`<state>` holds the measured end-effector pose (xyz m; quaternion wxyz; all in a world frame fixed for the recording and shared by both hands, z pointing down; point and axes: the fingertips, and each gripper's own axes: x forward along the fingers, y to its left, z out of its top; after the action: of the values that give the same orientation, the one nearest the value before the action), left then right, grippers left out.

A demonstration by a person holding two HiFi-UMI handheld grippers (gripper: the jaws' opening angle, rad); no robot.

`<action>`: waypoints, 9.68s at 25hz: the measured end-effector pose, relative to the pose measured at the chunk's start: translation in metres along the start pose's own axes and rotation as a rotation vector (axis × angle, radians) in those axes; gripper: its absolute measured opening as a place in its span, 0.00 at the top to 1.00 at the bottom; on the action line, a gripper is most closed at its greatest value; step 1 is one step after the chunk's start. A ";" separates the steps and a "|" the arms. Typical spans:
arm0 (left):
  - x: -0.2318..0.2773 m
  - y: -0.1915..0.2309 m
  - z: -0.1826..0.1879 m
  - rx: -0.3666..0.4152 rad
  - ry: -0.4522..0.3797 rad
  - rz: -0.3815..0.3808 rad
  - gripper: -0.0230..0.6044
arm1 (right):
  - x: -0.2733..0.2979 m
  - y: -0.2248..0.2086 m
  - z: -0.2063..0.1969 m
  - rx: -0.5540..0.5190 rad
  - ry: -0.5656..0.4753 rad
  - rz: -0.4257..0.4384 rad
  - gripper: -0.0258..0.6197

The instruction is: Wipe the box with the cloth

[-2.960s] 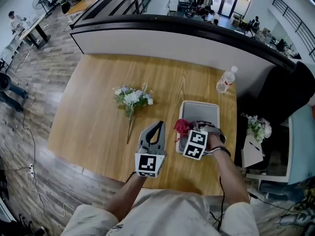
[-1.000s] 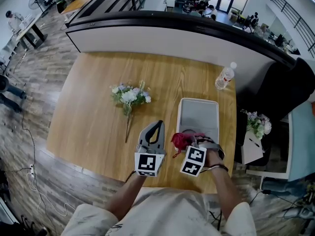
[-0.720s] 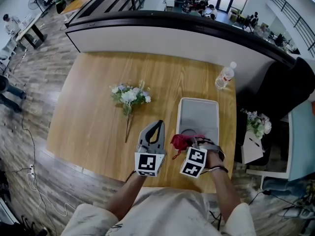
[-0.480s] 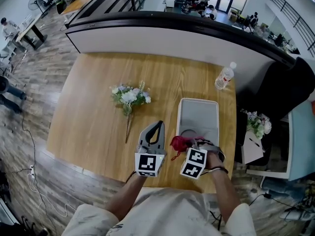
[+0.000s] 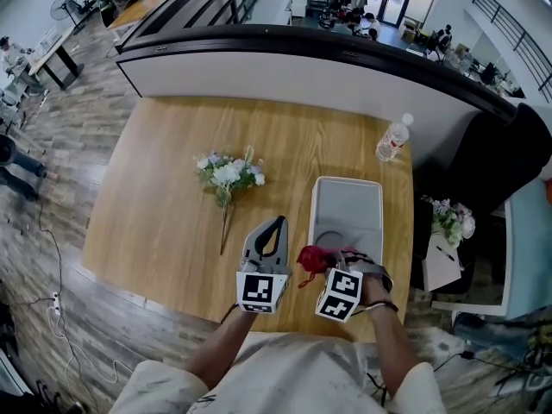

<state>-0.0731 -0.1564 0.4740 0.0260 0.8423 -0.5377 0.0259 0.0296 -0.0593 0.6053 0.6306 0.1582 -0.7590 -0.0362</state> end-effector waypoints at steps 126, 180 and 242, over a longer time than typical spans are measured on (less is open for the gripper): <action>0.011 0.011 0.051 -0.006 -0.053 0.006 0.94 | -0.182 -0.141 -0.024 0.809 -1.007 -0.525 0.86; 0.006 0.023 0.056 0.027 -0.064 0.037 0.94 | -0.192 -0.157 -0.106 1.121 -0.957 -0.919 0.86; 0.005 0.021 0.058 0.025 -0.069 0.035 0.94 | -0.187 -0.151 -0.081 0.971 -0.937 -0.875 0.86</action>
<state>-0.0891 -0.1742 0.4167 -0.0034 0.8334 -0.5527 0.0042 0.1661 -0.1373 0.4061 0.0358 0.6662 -0.7449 -0.0087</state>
